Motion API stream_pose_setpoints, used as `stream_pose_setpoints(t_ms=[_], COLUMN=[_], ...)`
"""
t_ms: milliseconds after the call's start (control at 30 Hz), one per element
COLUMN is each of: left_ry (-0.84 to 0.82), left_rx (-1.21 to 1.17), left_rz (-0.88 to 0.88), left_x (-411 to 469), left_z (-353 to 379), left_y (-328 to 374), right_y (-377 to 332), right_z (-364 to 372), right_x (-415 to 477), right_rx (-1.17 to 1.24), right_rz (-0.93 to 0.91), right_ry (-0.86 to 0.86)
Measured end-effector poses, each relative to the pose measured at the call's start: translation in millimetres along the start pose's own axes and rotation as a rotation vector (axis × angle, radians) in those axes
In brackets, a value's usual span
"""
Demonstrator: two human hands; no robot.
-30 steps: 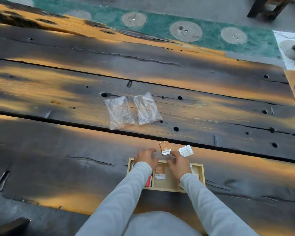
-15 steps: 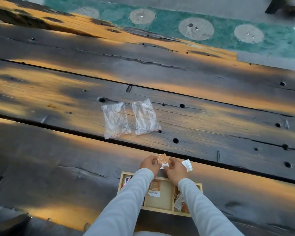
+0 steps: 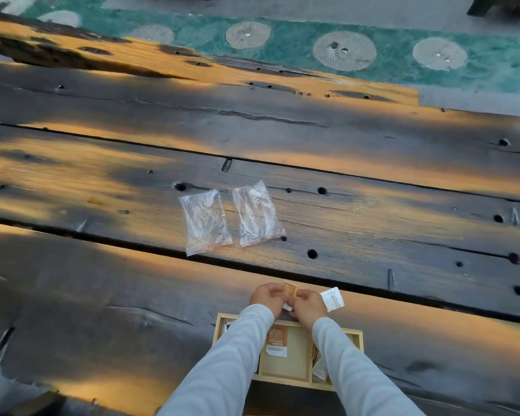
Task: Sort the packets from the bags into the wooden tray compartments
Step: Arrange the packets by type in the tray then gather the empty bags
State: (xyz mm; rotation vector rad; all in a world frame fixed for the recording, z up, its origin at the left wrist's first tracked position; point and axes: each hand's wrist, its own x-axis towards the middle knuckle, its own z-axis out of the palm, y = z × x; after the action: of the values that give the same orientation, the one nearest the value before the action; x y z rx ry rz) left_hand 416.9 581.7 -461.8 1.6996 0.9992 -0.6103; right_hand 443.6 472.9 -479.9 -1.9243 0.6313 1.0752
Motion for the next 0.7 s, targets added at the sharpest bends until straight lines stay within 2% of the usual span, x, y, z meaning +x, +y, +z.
stream_pose_setpoints(t_ms=[200,433,700], left_ry=[0.004,0.063,0.029], left_rx=[-0.021,-0.142,-0.075], left_rz=[0.083,0.151,0.161], left_x=[-8.6,-24.4,-51.4], left_z=[0.5,-8.3,-9.9], left_y=[0.4,-15.2,-52.4], right_y=[6.6,23.4,57.9], right_z=[-0.8,-8.2,-12.3], right_x=[-7.2,-31.7,-49.9], right_rx=[0.103,0.335,0.182], right_rz=[-0.068,-0.144,-0.207], right_ry=[0.105,0.074,0.040])
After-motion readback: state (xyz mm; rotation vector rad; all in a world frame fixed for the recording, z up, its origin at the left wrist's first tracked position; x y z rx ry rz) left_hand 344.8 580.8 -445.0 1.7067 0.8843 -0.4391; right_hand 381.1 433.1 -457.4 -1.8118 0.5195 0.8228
